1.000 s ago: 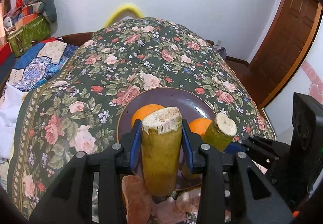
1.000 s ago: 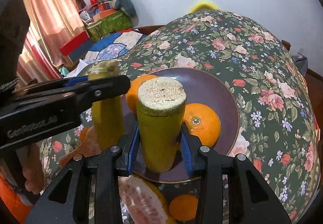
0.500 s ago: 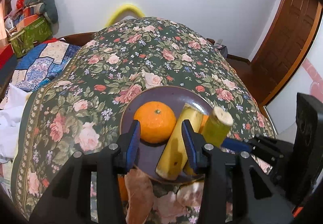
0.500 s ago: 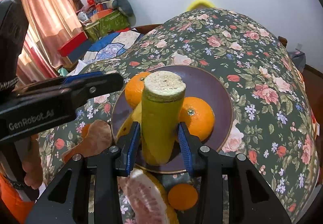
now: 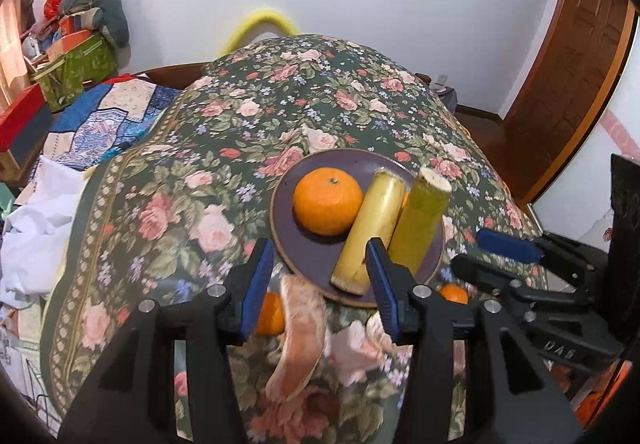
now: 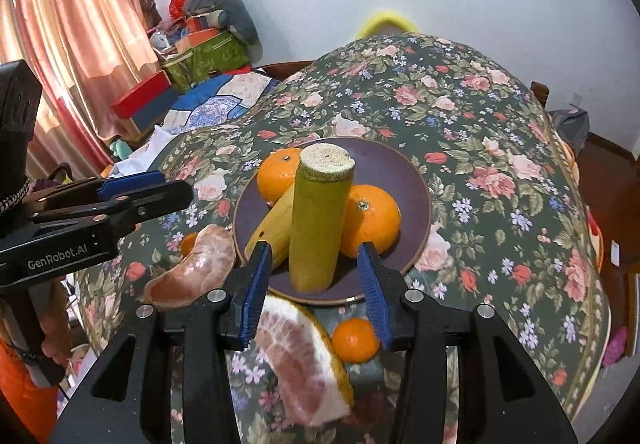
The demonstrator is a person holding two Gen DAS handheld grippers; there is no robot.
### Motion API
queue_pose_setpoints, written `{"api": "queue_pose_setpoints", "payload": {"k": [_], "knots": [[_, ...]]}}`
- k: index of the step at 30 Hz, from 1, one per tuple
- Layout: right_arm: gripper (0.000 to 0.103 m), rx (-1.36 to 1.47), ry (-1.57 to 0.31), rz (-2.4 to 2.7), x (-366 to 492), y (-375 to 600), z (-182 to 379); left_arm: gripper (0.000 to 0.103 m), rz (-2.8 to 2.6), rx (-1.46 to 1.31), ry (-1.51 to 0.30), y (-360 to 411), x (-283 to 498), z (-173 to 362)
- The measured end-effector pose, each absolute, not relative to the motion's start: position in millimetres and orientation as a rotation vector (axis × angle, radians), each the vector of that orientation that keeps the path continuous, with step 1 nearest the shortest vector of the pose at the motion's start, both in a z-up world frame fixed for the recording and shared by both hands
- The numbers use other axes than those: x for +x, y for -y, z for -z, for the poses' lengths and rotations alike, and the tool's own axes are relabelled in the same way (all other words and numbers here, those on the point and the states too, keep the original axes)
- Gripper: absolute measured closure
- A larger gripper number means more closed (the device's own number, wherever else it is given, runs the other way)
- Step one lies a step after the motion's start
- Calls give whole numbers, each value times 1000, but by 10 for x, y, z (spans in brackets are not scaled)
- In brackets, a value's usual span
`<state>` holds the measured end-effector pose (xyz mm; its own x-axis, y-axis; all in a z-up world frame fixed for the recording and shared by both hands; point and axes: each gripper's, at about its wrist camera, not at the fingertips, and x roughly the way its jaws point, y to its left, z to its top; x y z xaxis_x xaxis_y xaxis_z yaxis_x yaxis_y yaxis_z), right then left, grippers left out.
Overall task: Organize fruits
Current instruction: 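Grasp a pomelo segment with the right tool while the left tool grasps another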
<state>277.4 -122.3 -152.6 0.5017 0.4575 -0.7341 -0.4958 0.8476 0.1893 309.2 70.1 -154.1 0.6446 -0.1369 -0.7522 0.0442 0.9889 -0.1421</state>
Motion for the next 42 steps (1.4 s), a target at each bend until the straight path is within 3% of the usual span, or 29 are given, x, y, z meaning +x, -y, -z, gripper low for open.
{"api": "queue_pose_setpoints", "payload": {"k": [9,30,33,35,42], "knots": [[59,-92,-863,-562,2506,1240,1494,53,86,-106,-894,-836,2771,1626],[59,-119,-1026,-558,2242,1306,2082,53,98,-123,-1015,-891,2565,2248],[56,-122,-1029,-555,2272,1297,2115,61,105,-123,-1010,-863,2594,2266],[54,-117,-1034,-555,2297,1290,2132,77,115,-122,-1014,-835,2630,2282],[50,-153,-1042,-570,2337,1217,2197,87,145,-133,-990,-760,2662,2203]]}}
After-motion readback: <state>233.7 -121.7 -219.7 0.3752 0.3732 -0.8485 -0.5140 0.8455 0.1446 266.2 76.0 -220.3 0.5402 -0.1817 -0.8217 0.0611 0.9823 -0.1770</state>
